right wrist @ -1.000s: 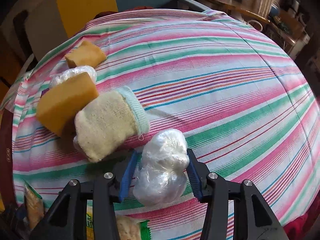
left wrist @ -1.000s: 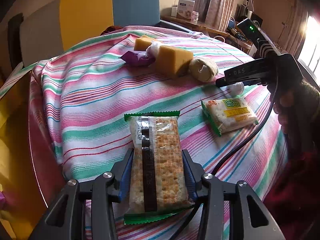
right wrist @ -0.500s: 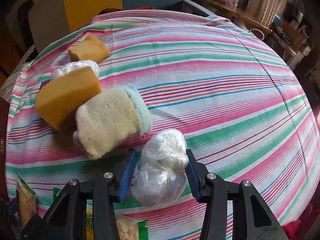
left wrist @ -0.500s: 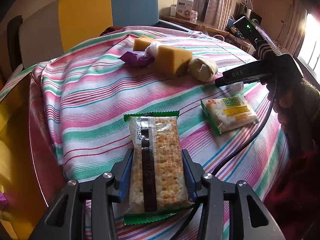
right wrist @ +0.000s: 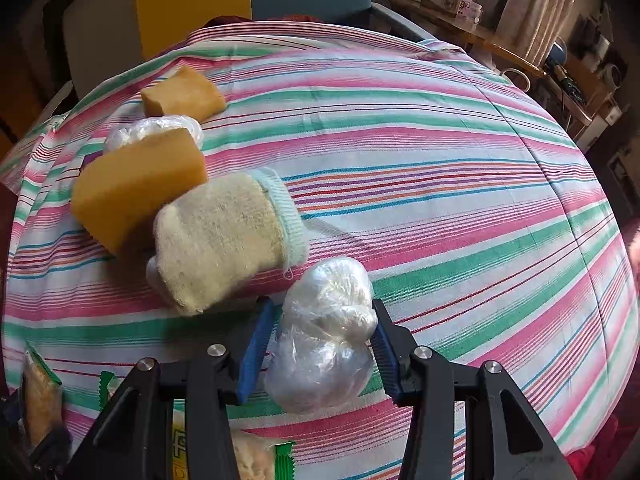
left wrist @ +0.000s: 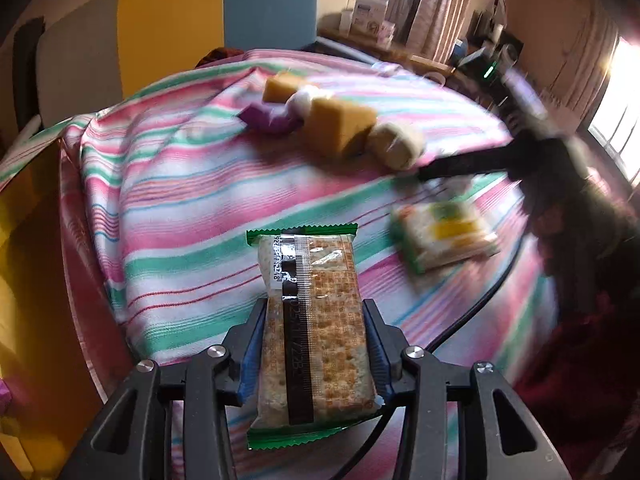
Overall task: Organize objects
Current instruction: 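Carry the cracker packet into the gold tray and open the left tool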
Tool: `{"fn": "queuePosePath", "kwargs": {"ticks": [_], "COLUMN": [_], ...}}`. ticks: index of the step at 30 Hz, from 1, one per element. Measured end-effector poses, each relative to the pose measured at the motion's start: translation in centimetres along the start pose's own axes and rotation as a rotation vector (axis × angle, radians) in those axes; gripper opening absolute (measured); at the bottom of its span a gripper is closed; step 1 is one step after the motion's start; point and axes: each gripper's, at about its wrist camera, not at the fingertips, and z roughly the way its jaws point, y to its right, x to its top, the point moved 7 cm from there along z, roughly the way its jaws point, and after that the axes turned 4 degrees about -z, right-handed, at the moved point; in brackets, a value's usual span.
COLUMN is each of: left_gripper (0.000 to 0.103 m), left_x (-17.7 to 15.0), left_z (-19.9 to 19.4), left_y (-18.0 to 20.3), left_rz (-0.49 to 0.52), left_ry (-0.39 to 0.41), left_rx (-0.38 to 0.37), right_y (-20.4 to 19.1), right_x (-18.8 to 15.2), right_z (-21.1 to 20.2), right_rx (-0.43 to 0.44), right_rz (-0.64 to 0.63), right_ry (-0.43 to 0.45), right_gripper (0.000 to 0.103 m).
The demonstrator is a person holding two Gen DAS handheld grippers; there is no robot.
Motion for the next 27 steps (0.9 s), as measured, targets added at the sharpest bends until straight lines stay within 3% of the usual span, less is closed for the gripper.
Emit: {"fn": "queuePosePath", "kwargs": {"ticks": [3,6,7,9,12,16,19,27], "left_gripper": [0.045,0.045,0.045,0.027,0.027,0.023,0.022,0.022], "left_x": [1.3,3.2,3.8,4.9,5.8,5.2,3.8,0.1], "left_z": [-3.4,-7.9,-9.5,-11.8,-13.7,-14.1,-14.2,-14.0], "left_y": [-0.4,-3.5,-5.2,-8.8,-15.1,-22.0,-25.0,-25.7], "left_rz": [-0.035,-0.137,-0.162,-0.201,-0.309,-0.423,-0.490,-0.504], "left_ry": [0.056,0.135,0.171,0.225,0.263,0.265,0.258,0.218], "left_rx": [-0.054,-0.068,-0.050,0.021,0.106,0.212,0.259,0.288], "right_y": [-0.2,-0.2,-0.2,-0.3,-0.2,-0.4,-0.2,-0.3], "right_x": [0.2,0.4,0.4,0.4,0.4,0.2,0.4,0.3], "right_z": [0.3,0.5,0.5,0.4,0.4,0.2,0.4,0.3], "right_rx": [-0.001,-0.001,-0.005,-0.010,-0.013,-0.016,-0.013,-0.018], "right_rz": [-0.001,0.000,-0.004,-0.009,-0.013,-0.015,-0.015,-0.015], "right_ry": [0.001,0.001,0.002,0.002,0.002,0.004,0.004,0.005], "right_gripper": [0.049,0.049,0.049,0.049,0.049,0.048,0.048,0.048]}}
